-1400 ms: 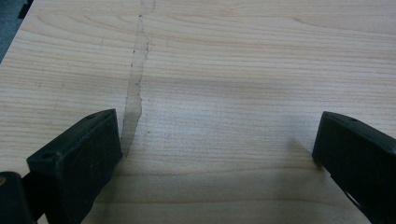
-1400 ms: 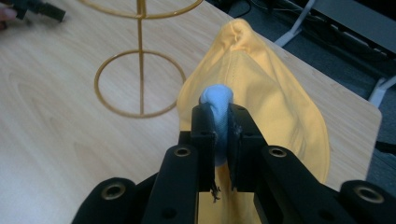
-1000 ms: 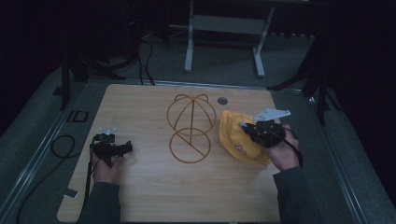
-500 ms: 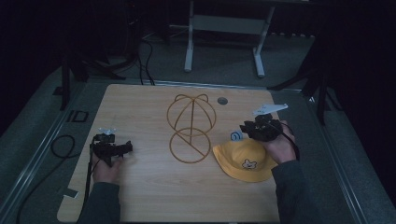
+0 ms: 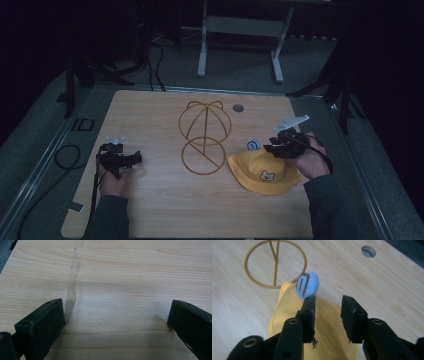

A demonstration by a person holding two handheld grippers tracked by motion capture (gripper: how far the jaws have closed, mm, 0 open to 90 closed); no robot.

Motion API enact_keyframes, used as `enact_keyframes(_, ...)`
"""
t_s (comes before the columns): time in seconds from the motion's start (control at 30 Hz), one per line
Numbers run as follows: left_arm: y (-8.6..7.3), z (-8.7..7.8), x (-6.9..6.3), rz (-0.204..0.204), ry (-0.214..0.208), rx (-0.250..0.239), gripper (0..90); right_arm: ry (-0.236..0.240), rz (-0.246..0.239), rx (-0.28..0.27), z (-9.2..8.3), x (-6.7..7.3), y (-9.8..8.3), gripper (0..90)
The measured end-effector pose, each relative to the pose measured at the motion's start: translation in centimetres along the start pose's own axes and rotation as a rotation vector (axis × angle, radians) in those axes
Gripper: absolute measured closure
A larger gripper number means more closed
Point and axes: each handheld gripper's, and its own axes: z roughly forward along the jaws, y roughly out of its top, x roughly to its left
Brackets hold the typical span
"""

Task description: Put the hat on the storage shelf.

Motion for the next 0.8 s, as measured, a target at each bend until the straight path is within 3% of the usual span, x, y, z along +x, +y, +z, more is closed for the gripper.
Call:
enact_keyframes(0.43,0.00,0.00,0.00,0.000,0.000,0.000,1.3,0.021,-0.062,0.125,0.21,-0.17,0.25,49.6)
enact_keyframes(0.8,0.00,-0.01,0.00,0.001,0.000,0.001,1.3,0.048,-0.096,0.208,0.77,-0.94,0.18,46.4)
